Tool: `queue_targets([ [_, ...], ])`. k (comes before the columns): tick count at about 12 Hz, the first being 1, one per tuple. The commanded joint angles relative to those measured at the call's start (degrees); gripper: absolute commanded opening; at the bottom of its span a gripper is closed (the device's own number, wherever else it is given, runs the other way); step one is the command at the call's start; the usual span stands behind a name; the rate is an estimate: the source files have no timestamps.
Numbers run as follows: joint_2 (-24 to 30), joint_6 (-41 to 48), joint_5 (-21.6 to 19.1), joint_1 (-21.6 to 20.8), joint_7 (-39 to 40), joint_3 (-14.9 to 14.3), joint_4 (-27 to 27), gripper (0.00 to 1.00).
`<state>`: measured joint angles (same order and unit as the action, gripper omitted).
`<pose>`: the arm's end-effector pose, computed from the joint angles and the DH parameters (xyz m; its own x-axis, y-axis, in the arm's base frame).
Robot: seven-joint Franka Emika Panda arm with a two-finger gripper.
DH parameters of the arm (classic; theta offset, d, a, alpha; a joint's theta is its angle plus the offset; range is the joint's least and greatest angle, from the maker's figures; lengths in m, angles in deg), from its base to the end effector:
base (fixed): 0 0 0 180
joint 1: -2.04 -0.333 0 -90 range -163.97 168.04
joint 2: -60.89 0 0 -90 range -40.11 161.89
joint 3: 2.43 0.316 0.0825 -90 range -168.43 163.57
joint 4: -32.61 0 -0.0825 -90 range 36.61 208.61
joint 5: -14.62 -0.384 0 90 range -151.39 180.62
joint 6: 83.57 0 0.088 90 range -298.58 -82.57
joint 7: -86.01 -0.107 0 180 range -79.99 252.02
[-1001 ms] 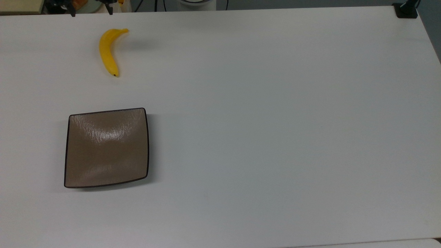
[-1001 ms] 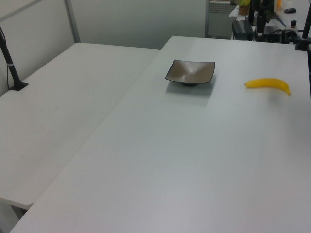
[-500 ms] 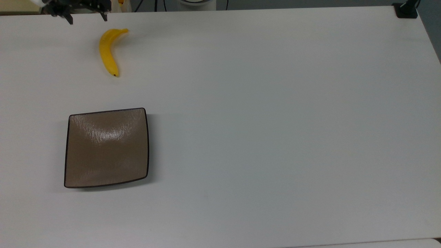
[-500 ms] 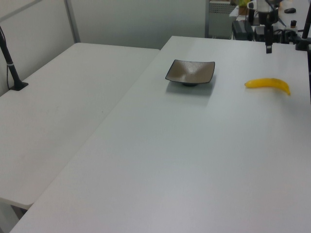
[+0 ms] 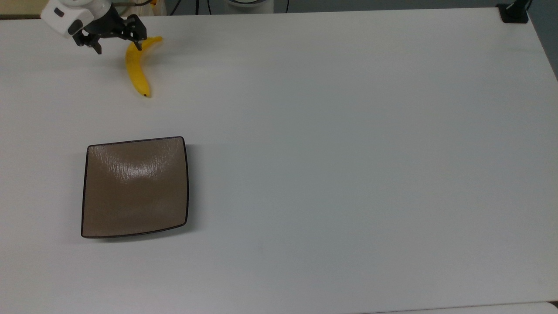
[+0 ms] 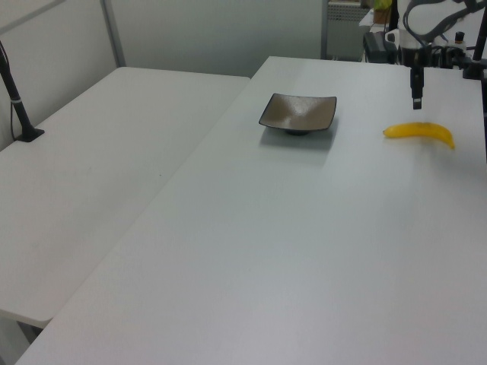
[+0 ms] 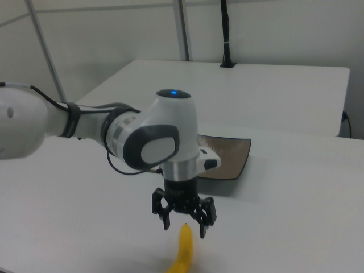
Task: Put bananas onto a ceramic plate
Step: 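Lower the open gripper over the middle of the yellow banana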
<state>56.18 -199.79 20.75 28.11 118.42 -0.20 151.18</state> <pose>0.4994 -0.2276 0.3827 0.9683 0.1987 -0.1515 0.2019 -0.9794 0.0058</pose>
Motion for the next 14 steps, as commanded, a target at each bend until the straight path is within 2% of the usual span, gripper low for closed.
queue_targets([
  [1, -0.47, -4.18, 0.72, 0.91, 0.02, 0.24, 3.33, 1.0],
  [6, -3.2, -10.15, 0.72, 0.91, -0.15, 0.15, 6.57, 1.0],
  [14, -3.55, -10.87, 0.72, 0.82, -0.15, 0.15, 7.64, 1.0],
])
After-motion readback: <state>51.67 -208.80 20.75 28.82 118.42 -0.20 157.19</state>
